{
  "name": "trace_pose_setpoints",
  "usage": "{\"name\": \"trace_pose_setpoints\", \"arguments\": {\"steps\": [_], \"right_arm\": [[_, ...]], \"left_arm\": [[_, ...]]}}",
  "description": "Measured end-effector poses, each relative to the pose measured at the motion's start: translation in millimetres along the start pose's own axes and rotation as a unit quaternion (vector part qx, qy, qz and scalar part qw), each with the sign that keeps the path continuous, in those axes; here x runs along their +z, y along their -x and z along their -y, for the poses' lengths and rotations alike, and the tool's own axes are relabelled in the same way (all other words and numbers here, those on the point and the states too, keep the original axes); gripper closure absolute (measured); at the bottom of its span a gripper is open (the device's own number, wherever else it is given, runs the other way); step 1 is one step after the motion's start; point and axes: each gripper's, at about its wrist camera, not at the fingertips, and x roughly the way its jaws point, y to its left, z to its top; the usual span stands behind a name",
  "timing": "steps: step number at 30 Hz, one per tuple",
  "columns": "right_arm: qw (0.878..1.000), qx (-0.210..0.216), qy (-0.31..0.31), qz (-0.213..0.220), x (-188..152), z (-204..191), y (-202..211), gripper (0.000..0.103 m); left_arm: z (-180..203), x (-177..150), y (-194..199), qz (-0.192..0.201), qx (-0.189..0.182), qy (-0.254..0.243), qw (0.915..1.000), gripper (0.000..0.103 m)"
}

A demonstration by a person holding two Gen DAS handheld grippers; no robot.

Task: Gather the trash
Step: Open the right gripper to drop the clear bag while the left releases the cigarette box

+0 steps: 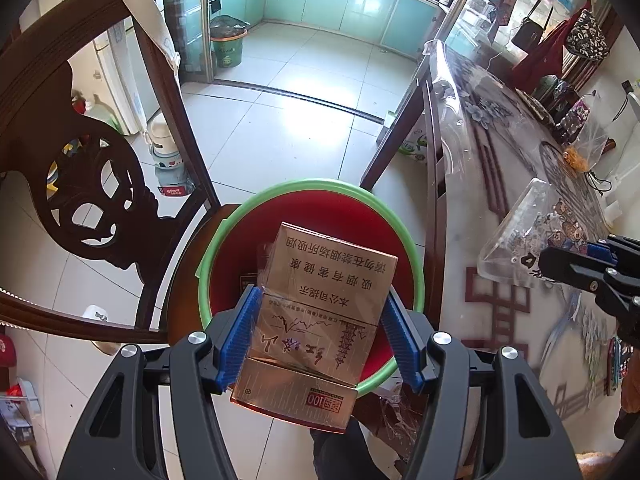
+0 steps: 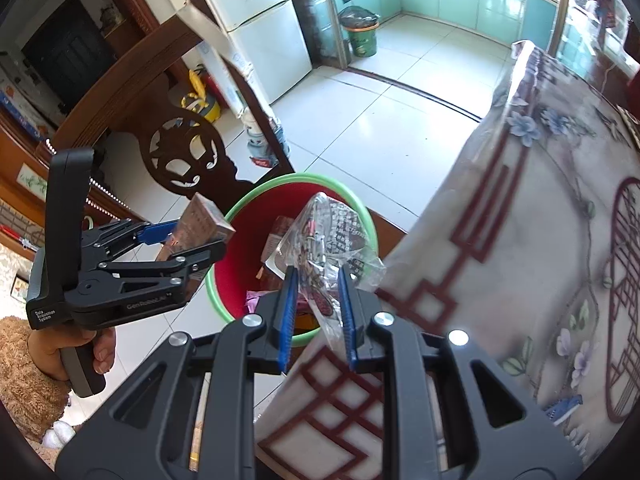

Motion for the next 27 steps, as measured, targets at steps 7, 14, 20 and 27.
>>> {"name": "trace_pose_setpoints", "arguments": {"steps": [7,14,20,27], "right_arm": [[1.0,0.007,0.01,-0.015,6.4,-10.2,-14.5,0.083],[1.0,0.011,0.018,-0.021,13.4,-16.9,-23.2,0.083],[1.0,0.016,0.013,-0.006,15.5,-15.3,-19.4,0.058],[0.999,-0.005,-0.022,0.024,6.9,12.4,8.0,0.051]], "left_arm": [[-5.3,1.2,-8.9,-0.013,0.002,0.007,0.9999,0.045],[-11.0,2.4,-13.4,-0.02,0.002,0.011,0.9997,0.045],[-11.9,5.0,-18.0,-0.029,-0.004,0.018,0.9994,0.026],[-1.7,12.6,-10.1,-0.006,-0.039,0.041,0.9984,0.016]]}}
